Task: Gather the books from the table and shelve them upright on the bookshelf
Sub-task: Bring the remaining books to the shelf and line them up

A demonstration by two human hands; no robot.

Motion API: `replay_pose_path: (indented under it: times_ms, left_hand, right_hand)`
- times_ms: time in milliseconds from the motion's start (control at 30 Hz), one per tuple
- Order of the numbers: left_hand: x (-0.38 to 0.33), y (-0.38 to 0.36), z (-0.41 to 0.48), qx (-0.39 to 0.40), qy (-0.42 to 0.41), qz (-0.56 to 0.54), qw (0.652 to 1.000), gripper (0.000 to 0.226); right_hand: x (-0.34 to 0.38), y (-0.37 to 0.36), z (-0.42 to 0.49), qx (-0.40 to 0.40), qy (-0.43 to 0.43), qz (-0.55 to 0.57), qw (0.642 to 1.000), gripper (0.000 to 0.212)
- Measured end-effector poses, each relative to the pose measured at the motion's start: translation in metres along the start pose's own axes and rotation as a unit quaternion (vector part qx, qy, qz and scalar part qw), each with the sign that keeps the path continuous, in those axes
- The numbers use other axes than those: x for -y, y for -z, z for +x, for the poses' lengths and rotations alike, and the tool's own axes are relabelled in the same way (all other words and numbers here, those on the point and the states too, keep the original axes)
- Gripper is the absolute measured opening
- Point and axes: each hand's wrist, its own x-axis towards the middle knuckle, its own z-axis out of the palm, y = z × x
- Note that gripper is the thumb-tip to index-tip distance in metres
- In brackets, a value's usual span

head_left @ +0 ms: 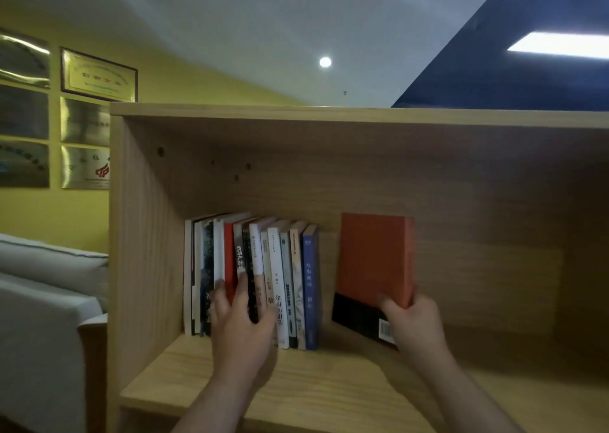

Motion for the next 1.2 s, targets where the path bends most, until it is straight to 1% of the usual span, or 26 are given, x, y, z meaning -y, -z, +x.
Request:
replay_pose_path:
  times_ms: [33,67,133,167,200,233,300,333,367,433,500,600,767,900,1000,1067,1100,1200]
  left_hand:
    - [-0.001,0.001,-0.001,0.001,0.002,-0.006,1.0,0.075]
    - [-0.002,0.001,-0.001,0.0,0.005,-0.009,1.0,0.074]
    - [-0.002,0.002,-0.002,-0.002,0.006,-0.009,1.0,0.073]
    - [-0.002,0.002,-0.002,-0.004,0.007,-0.007,1.0,0.074]
    - [-0.002,0.001,-0.002,-0.007,0.007,-0.004,1.0,0.074]
    - [-0.002,0.0,-0.002,-0.011,0.006,0.0,1.0,0.075]
    - [-0.001,-0.001,-0.001,-0.016,0.006,0.006,1.0,0.075]
    - [0.001,-0.002,0.0,-0.018,0.008,0.006,1.0,0.075]
    - [0.002,-0.002,0.001,-0.018,0.009,0.005,1.0,0.075]
    - [0.004,-0.003,0.002,-0.017,0.009,-0.002,1.0,0.075]
    - [0.005,-0.004,0.003,-0.017,0.005,-0.009,1.0,0.074]
    - [0.009,-0.005,0.006,-0.021,0.0,-0.001,1.0,0.075]
    - [0.01,-0.006,0.006,-0.019,0.0,-0.002,1.0,0.075]
    - [0.009,-0.006,0.006,-0.027,0.003,-0.022,0.999,0.074]
    - [0.004,-0.002,0.002,-0.031,0.005,-0.045,0.999,0.072]
    - [0.0,0.012,0.005,-0.037,-0.018,-0.055,0.998,0.067]
    - [-0.004,0.023,0.012,-0.046,-0.043,-0.042,0.997,0.064]
    - [-0.021,0.06,0.051,-0.091,-0.113,0.068,0.987,0.06]
  right_hand:
    - [-0.001,-0.014,-0.004,0.002,0.012,-0.034,0.999,0.025]
    - [-0.008,-0.027,-0.005,0.01,0.002,-0.052,0.999,0.025]
    - [-0.017,-0.05,-0.007,0.041,-0.038,0.003,0.998,0.027]
    - [-0.021,-0.059,-0.007,0.057,-0.043,0.024,0.997,0.029]
    - [-0.024,-0.064,-0.008,0.076,-0.03,0.013,0.997,0.031]
    - [-0.022,-0.066,-0.011,0.106,-0.013,-0.011,0.994,0.03]
    - [-0.017,-0.064,-0.016,0.195,-0.007,-0.025,0.98,0.034]
    - [-0.018,-0.061,-0.017,0.248,0.002,-0.032,0.968,0.039]
    - [-0.017,-0.058,-0.017,0.285,0.015,-0.039,0.958,0.047]
    - [-0.018,-0.055,-0.016,0.317,0.019,-0.052,0.947,0.067]
    - [-0.02,-0.059,-0.012,0.321,0.006,-0.047,0.946,0.076]
    - [-0.018,-0.069,-0.007,0.313,-0.01,-0.046,0.948,0.078]
    - [-0.014,-0.077,0.007,0.305,-0.024,-0.032,0.951,0.072]
    - [-0.034,-0.084,0.011,0.306,-0.03,0.012,0.952,0.073]
    - [-0.041,-0.087,0.014,0.298,-0.053,0.063,0.951,0.064]
    - [-0.043,-0.087,0.016,0.295,-0.065,0.082,0.95,0.066]
    - [-0.045,-0.088,0.017,0.29,-0.062,0.072,0.952,0.067]
    - [-0.053,-0.088,0.023,0.279,-0.05,0.048,0.958,0.068]
